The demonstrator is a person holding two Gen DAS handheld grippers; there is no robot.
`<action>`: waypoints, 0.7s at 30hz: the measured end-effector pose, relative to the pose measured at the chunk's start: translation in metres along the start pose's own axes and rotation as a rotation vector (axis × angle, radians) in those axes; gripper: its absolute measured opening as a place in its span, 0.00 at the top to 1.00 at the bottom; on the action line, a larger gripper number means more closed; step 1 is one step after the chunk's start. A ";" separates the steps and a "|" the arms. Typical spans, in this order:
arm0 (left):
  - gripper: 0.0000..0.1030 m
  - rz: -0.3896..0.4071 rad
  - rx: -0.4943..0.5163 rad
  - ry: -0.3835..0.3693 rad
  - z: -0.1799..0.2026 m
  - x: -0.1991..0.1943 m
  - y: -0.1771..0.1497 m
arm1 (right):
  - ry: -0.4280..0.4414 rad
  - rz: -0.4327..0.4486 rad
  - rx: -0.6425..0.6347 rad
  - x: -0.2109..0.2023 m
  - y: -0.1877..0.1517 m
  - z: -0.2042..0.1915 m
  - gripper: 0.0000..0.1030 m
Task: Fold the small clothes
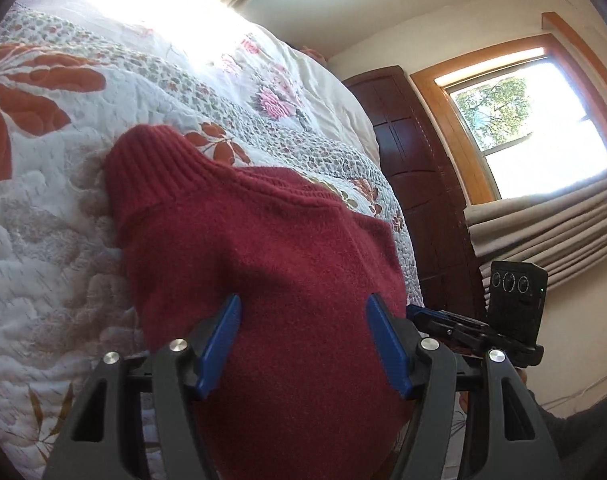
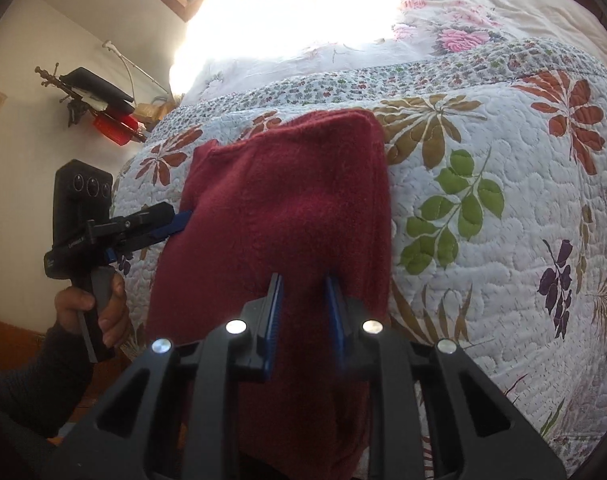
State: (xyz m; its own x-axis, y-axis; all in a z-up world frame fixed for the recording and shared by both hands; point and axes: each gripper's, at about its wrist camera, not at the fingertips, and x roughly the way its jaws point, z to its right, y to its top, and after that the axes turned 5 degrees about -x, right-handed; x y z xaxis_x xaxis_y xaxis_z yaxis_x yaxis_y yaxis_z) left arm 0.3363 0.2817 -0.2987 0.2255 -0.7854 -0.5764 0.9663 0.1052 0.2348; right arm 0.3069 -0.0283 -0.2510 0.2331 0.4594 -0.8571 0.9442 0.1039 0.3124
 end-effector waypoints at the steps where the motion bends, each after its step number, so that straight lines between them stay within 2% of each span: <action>1: 0.39 -0.008 -0.002 0.010 -0.004 0.007 0.001 | -0.038 -0.019 0.001 0.009 -0.002 0.005 0.80; 2: 0.40 -0.016 -0.004 0.025 -0.007 0.014 0.002 | -0.060 -0.028 -0.002 0.016 -0.003 0.010 0.71; 3: 0.40 -0.025 -0.001 0.048 -0.007 0.020 0.003 | -0.080 -0.029 0.008 0.019 -0.004 0.015 0.49; 4: 0.40 -0.031 0.011 0.067 -0.005 0.023 0.004 | -0.073 -0.033 0.031 0.020 -0.004 0.022 0.47; 5: 0.40 -0.039 0.017 0.076 -0.001 0.023 0.005 | -0.047 -0.043 0.061 0.018 -0.003 0.026 0.47; 6: 0.40 -0.043 0.018 0.081 0.004 0.018 0.007 | -0.041 -0.036 0.073 0.011 -0.001 0.025 0.55; 7: 0.40 -0.033 0.019 0.082 0.009 0.010 0.007 | -0.047 -0.017 0.060 0.000 0.001 0.020 0.58; 9: 0.37 0.025 0.022 0.081 0.022 -0.017 0.003 | -0.075 0.035 0.031 -0.025 0.002 0.005 0.62; 11: 0.29 0.077 0.044 0.040 0.035 -0.047 -0.008 | -0.065 0.093 0.022 -0.051 0.000 -0.009 0.64; 12: 0.28 0.085 0.054 0.007 0.040 -0.059 -0.017 | -0.063 0.116 0.008 -0.062 -0.004 -0.018 0.64; 14: 0.28 0.064 0.058 -0.071 0.042 -0.072 -0.036 | -0.044 0.130 -0.030 -0.073 -0.014 -0.037 0.65; 16: 0.28 0.012 0.023 -0.119 0.034 -0.069 -0.058 | -0.028 0.095 -0.059 -0.066 -0.028 -0.052 0.67; 19: 0.28 -0.050 -0.044 -0.094 0.012 -0.043 -0.084 | -0.056 0.020 -0.064 -0.033 -0.048 -0.052 0.68; 20: 0.28 -0.041 -0.050 -0.095 0.006 -0.036 -0.087 | -0.078 -0.011 -0.062 -0.018 -0.053 -0.046 0.73; 21: 0.28 -0.038 -0.064 -0.090 0.001 -0.029 -0.088 | -0.134 -0.037 -0.085 -0.004 -0.058 -0.042 0.84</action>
State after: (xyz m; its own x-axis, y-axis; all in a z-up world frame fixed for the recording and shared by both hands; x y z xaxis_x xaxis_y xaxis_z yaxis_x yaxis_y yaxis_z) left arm 0.2449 0.2947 -0.3021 0.1798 -0.8408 -0.5105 0.9805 0.1114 0.1619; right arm 0.2413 0.0011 -0.2485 0.2323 0.3328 -0.9140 0.9312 0.1952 0.3078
